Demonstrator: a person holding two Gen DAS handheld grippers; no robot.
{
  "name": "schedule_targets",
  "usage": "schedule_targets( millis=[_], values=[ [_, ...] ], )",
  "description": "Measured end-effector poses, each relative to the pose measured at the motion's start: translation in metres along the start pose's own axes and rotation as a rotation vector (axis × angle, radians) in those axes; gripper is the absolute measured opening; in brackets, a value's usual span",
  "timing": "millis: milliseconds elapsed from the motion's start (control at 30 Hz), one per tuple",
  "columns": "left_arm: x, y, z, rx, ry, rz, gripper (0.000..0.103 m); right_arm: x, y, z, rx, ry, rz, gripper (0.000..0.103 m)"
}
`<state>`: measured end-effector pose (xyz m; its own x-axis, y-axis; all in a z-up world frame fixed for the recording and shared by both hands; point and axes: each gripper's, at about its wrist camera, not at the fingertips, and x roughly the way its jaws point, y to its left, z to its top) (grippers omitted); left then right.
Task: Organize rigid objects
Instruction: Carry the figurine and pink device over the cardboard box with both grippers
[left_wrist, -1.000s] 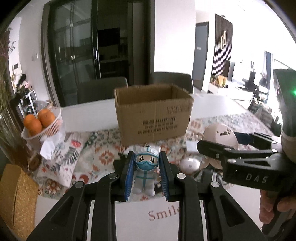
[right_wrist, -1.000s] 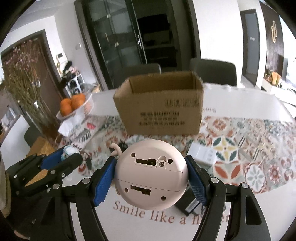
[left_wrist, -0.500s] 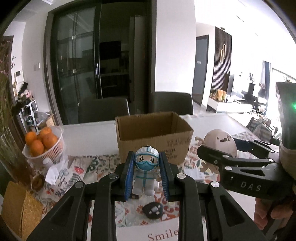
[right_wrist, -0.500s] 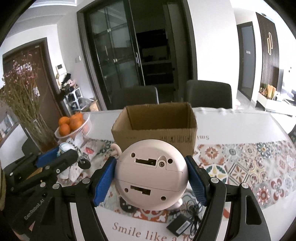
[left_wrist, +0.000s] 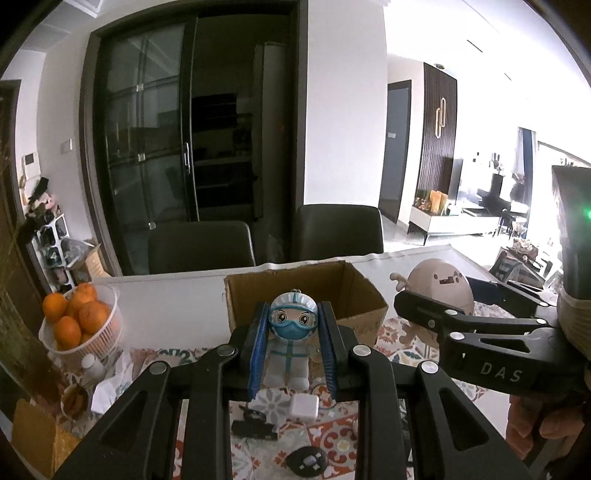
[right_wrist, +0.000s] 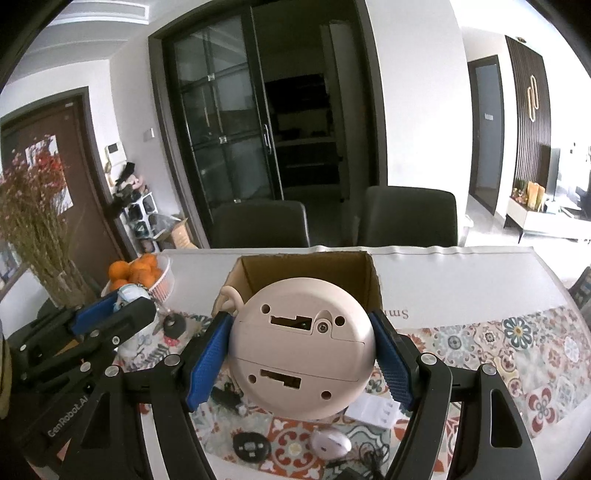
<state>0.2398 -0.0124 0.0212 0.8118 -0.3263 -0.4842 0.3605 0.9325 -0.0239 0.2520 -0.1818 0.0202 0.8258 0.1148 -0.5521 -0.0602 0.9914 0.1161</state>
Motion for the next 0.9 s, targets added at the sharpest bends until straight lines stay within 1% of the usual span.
schedule_targets(
  millis=[200,567,700,900],
  values=[
    [0.019,0.004,0.019,-0.004,0.02,-0.014,0.027,0.018,-0.008,0.019,0.027,0.041,0.003,0.075],
    [0.064,0.018,0.05,-0.025,0.081,-0.033,0.027,0.045,-0.016,0.055,-0.012,0.054,-0.03,0.075],
    [0.081,0.021,0.059,-0.033,0.118,-0.043,0.027,0.064,-0.022,0.068,0.0,0.103,-0.017,0.075],
    [0.11,0.028,0.066,-0.046,0.18,-0.048,0.027,0.098,-0.032,0.074,0.025,0.198,0.003,0.075]
  ],
)
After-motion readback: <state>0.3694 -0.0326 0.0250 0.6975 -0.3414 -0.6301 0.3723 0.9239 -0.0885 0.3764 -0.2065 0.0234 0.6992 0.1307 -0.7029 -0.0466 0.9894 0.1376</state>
